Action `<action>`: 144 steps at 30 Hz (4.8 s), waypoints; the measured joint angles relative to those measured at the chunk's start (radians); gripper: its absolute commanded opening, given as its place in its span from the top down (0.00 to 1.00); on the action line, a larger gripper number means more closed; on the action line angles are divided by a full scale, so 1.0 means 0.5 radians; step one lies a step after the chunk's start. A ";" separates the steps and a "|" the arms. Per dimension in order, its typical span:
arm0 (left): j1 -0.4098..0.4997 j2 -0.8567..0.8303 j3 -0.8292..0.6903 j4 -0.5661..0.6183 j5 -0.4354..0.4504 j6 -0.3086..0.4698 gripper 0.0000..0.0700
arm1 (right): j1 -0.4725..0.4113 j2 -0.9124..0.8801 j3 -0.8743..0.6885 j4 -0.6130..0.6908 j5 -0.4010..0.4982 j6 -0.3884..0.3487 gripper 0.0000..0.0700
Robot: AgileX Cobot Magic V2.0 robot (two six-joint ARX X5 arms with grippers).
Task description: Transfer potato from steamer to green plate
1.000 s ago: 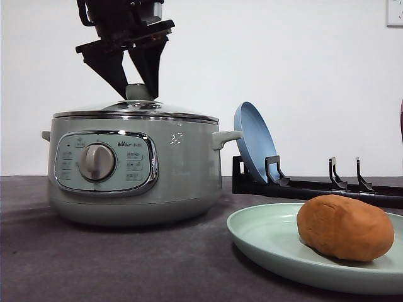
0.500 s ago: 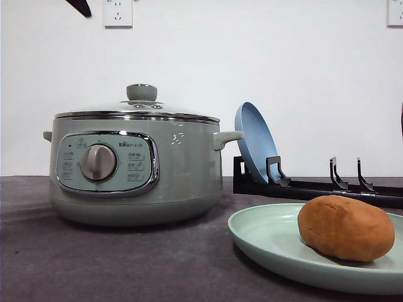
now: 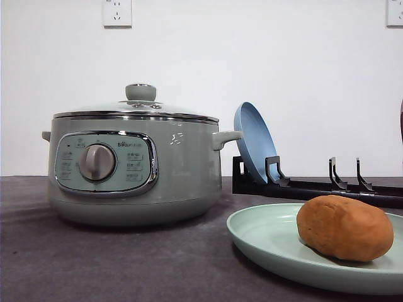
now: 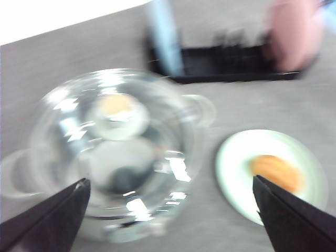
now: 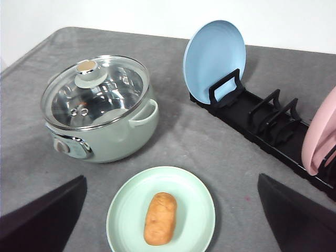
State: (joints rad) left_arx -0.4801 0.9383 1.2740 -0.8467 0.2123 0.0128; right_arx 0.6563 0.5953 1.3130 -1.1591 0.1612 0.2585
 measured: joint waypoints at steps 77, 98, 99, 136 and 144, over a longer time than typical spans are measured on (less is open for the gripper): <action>0.872 -1.842 -2.442 1.448 -0.507 -0.292 1.00 | 0.002 -0.273 -0.750 0.472 -0.164 0.037 0.97; 0.807 -1.868 -2.483 1.339 -0.626 -0.205 1.00 | 0.002 -0.273 -0.750 0.472 -0.164 0.037 0.97; 0.807 -1.868 -2.483 1.339 -0.624 -0.199 1.00 | 0.002 -0.273 -0.750 0.472 -0.165 0.037 0.97; 0.806 -1.868 -2.483 1.326 -0.456 -0.124 1.00 | -0.094 -0.293 -0.751 0.474 -0.059 0.018 0.97; 0.806 -1.868 -2.483 1.326 -0.456 -0.124 1.00 | -0.769 -0.577 -1.206 1.042 -0.182 -0.187 0.97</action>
State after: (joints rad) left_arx -0.0769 0.0044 0.0326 -0.1837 -0.0158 -0.0494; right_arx 0.2716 0.3069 0.7099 -0.6379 0.0703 0.1648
